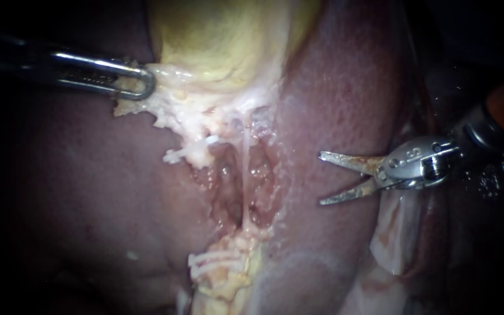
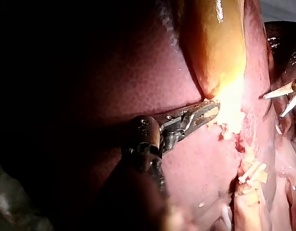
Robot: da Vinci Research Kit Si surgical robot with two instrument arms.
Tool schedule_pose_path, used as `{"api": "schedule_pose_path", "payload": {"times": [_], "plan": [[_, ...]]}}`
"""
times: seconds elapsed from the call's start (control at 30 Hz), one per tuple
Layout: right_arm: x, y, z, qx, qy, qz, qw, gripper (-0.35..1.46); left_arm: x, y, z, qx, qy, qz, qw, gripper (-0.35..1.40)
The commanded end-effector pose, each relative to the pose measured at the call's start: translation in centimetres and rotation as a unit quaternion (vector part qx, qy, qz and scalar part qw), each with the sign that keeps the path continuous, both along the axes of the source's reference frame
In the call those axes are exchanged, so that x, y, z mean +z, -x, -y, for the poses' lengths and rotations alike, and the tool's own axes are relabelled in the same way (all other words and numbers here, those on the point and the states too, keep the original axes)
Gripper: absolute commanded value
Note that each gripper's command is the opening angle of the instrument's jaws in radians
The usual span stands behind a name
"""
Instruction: Go back from the cut left tube
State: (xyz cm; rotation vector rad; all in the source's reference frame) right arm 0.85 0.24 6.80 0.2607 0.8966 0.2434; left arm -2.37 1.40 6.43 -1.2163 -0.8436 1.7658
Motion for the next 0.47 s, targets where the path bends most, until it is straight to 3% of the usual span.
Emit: {"api": "schedule_pose_path", "payload": {"times": [0.03, 0.17, 0.47], "plan": [[0.01, 0.0, 0.0, 0.0, -0.001, -0.001, 1.0, 1.45, 0.03, 0.03, 0.01, 0.002, 0.0, 0.0, 1.0, -0.35], [0.01, 0.0, 0.0, 0.0, -0.001, -0.001, 1.0, 1.45, 0.12, 0.1, 0.05, 0.003, -0.004, 0.0, 1.0, -0.35], [0.01, -0.02, 0.01, -0.004, -0.005, -0.005, 1.0, 1.45, 0.11, 0.1, 0.06, 0.003, -0.004, 0.0, 1.0, -0.35]]}}
